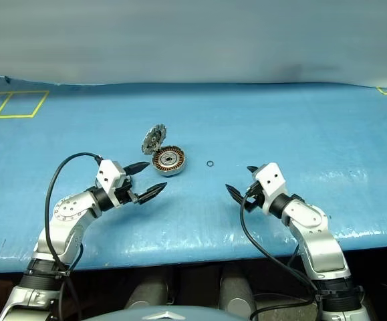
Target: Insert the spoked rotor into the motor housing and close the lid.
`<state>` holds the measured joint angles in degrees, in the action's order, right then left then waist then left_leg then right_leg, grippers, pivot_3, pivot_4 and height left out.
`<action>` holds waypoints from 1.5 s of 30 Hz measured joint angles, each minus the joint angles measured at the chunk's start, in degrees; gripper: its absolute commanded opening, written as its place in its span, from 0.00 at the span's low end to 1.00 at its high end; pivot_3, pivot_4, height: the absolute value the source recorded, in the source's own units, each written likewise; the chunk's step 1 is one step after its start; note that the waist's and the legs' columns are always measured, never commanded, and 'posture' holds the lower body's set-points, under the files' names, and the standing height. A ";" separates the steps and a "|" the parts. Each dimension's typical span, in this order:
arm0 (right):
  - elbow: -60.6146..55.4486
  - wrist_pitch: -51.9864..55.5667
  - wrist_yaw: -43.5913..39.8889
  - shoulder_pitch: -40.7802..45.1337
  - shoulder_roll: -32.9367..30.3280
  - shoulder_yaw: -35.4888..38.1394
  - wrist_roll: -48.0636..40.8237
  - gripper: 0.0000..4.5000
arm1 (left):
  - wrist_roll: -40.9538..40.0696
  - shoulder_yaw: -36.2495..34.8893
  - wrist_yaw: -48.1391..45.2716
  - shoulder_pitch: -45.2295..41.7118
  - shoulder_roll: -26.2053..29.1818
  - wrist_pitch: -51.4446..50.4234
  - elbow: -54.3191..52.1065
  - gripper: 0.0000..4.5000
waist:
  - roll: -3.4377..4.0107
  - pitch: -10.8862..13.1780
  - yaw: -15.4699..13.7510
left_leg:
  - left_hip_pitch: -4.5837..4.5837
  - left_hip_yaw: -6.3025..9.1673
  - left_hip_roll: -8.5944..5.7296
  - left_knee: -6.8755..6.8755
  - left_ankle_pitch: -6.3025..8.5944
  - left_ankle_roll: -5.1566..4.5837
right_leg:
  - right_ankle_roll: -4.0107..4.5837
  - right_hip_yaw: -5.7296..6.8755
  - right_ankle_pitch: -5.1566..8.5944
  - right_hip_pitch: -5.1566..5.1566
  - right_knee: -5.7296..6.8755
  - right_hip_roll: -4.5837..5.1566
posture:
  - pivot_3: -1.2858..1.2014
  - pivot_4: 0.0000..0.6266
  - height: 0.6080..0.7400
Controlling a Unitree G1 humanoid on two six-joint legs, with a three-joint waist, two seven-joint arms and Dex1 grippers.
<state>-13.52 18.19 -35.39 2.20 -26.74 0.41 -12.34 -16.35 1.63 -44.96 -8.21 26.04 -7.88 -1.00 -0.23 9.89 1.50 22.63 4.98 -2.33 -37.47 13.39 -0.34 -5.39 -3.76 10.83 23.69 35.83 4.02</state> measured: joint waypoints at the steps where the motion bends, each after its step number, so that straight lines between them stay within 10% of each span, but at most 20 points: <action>1: 0.00 0.00 0.00 0.00 0.00 0.00 0.00 0.99 | 0.00 0.00 0.00 0.01 0.00 0.00 0.00 1.00 | 0.00 0.00 0.00 | 0.00 0.00 0.00 0.00 0.00 0.00 | 0.00 0.00 0.00 0.00 0.00 0.00 | 0.52 0.24 1.00; 45: 2.13 -0.56 0.55 1.72 0.41 -2.21 0.47 0.99 | 5.25 2.21 4.72 -2.80 0.44 -3.05 -1.61 1.00 | -0.01 0.01 -0.11 | 0.00 0.01 -0.01 -0.01 0.00 0.00 | -0.03 0.01 -0.02 -0.01 0.01 -0.01 | 0.52 0.24 1.00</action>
<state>-11.40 17.63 -34.84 3.92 -26.33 -1.80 -11.87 -11.09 3.85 -40.24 -11.01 26.48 -10.93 -2.61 -0.24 9.90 1.39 22.63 4.99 -2.34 -37.47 13.38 -0.34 -5.42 -3.75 10.81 23.68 35.84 4.01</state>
